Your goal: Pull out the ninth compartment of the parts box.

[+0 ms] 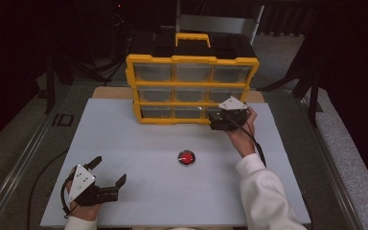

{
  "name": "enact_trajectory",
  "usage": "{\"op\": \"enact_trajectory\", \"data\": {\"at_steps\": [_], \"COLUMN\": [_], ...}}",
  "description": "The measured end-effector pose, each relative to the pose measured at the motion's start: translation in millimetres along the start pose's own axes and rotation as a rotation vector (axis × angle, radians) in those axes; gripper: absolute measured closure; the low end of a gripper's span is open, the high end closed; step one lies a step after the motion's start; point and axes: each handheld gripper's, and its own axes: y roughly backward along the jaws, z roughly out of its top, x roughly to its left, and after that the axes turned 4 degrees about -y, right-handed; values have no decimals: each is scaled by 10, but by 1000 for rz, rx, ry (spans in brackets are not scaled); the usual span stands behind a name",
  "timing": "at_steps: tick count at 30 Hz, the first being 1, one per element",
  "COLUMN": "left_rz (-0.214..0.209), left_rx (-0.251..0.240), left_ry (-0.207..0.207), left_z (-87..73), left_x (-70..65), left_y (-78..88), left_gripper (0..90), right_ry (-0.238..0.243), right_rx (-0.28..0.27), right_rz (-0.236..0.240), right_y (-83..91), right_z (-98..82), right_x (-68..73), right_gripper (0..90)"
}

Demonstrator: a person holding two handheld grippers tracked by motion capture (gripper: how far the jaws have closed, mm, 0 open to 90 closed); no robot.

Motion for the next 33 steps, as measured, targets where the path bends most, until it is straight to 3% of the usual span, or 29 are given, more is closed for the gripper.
{"op": "enact_trajectory", "data": {"at_steps": [21,33], "left_rz": [-1,0], "left_rx": [4,2], "left_ry": [0,2], "left_z": [-2,-4], "left_x": [-2,0], "left_y": [-1,1], "left_gripper": [0,0], "right_ry": [194,374], "right_rx": [97,136], "right_rz": [-109,-197], "right_y": [-128,-183], "right_z": [-37,-57], "right_x": [122,219], "right_gripper": [82,84]}}
